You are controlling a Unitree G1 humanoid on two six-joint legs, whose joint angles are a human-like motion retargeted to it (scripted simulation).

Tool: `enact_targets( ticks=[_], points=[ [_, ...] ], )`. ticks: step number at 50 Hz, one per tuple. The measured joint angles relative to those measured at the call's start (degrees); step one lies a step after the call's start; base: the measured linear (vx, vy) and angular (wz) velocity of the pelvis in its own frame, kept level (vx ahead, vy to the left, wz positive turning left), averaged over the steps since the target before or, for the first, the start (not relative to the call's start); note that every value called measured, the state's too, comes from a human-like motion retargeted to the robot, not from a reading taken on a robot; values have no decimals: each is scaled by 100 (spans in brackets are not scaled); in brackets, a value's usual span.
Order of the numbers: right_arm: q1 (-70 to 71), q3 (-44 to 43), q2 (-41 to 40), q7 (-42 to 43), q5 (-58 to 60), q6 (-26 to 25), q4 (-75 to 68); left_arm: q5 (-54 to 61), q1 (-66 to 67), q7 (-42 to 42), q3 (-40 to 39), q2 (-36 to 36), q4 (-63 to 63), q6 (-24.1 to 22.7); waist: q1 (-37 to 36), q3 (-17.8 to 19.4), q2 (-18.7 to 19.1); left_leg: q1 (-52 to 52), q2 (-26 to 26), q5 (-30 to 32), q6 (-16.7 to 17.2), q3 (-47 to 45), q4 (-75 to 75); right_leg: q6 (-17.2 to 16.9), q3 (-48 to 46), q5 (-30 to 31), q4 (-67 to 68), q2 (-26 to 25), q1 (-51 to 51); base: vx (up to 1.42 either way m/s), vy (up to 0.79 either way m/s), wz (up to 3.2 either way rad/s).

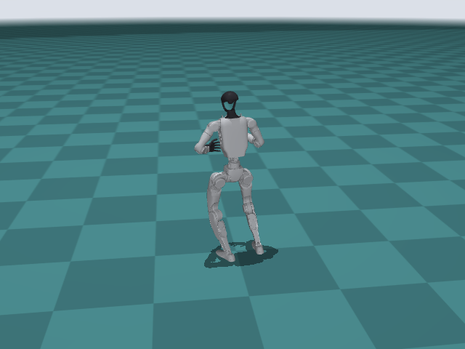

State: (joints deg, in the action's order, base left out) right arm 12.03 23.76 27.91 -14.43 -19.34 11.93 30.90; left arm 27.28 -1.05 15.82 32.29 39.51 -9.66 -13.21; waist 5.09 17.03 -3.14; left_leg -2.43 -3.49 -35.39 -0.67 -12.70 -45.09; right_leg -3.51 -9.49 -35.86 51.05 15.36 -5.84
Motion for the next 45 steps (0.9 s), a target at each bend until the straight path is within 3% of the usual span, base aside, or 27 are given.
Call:
enact_targets(
  ticks=[3, 5, 7, 10, 15, 20, 25, 32, 35, 38, 40, 43, 45],
  points=[
    [779, 171, 750, -6, -573, 180, 812, 443, 2482, 549, -666, 566, -207, 77, -407, -69, 87, -540, -259, -38, 5, 10, -403, -99, -18, 198, -178, -243, -320, 4, 7, -19],
    [703, -127, 1224, 235, -1011, 353, 974, 1208, 4022, 655, -1328, 463, -342, 111, -695, 1, 168, -782, -381, -32, 30, 15, -684, -213, -88, 321, -103, -277, -452, 0, 9, 11],
    [104, -686, 1367, 510, -1292, 486, 742, 1812, 4999, 521, -1863, -63, -324, 138, -877, 69, 231, -989, -416, -90, -11, 27, -904, -315, -165, 349, 96, -212, -601, -2, 10, 37],
    [-1351, -1587, 947, 837, -1297, 555, -276, 2074, 5312, 191, -2412, -1057, 100, 157, -946, 95, 304, -1229, -314, -259, -172, 74, -1122, -351, -237, 241, 449, -13, -775, -4, 10, 66],
    [-2891, -2074, -257, 1405, -525, 309, -3034, 1056, 3510, -990, -3041, -2046, 2121, 108, -806, -78, 345, -1279, 127, -300, -313, 261, -1031, -163, -272, 142, 698, 362, -759, -5, 8, 65],
    [-2724, -1501, -887, 1633, 230, 6, -4483, 593, 1592, -1887, -3014, -2145, 3140, 53, -482, -223, 226, -1173, 406, -247, -357, 320, -768, -63, -233, 173, 770, 545, -794, -2, 2, 12],
    [-1533, -645, -992, 1429, 354, 69, -3037, 692, 298, -1454, -2038, -2067, 2195, 1, -358, -255, 66, -1264, 395, -389, -537, 272, -1066, 15, -120, 9, 1055, 569, -966, 0, -3, -13],
    [1827, -279, -1156, 1958, 50, 307, -302, 1344, -992, -686, -635, -2114, 33, 34, -921, -355, -208, -1347, 333, -457, -607, 309, -1372, 213, -320, -408, 1064, 651, -942, 4, -11, -22],
    [2906, -268, -871, 2318, -311, 389, -256, 1349, -1648, -867, -608, -1992, -833, -152, -1148, -481, -291, -1352, 349, -432, -526, 424, -1213, 277, -556, -526, 861, 659, -821, 6, -13, 25],
    [2877, -98, -537, 2069, -1304, 507, -522, 882, -3620, -1617, -836, -1613, -1201, -481, -950, -728, -194, -1326, 334, -271, -401, 566, -904, 288, -789, -391, 599, 587, -678, 3, -12, 53],
    [2171, 21, -431, 1441, -2290, 521, -434, 406, -5677, -2271, -853, -1114, -578, -603, -591, -919, -12, -1293, 307, -73, -320, 694, -658, 267, -898, -171, 381, 467, -575, 1, -10, 58],
    [414, 71, -448, 176, -3495, 96, -152, -6, -8544, -3007, -218, -187, 1989, -391, 75, -1069, 332, -1232, 297, 218, -205, 855, -366, 274, -866, 82, 157, 284, -514, 0, -7, 31],
    [-571, -94, -559, -300, -3760, -179, -10, -184, -9624, -3126, 261, 256, 3370, -162, 430, -1034, 498, -1201, 296, 258, -199, 876, -333, 279, -792, 95, 190, 245, -531, -1, -3, 3]
  ],
)
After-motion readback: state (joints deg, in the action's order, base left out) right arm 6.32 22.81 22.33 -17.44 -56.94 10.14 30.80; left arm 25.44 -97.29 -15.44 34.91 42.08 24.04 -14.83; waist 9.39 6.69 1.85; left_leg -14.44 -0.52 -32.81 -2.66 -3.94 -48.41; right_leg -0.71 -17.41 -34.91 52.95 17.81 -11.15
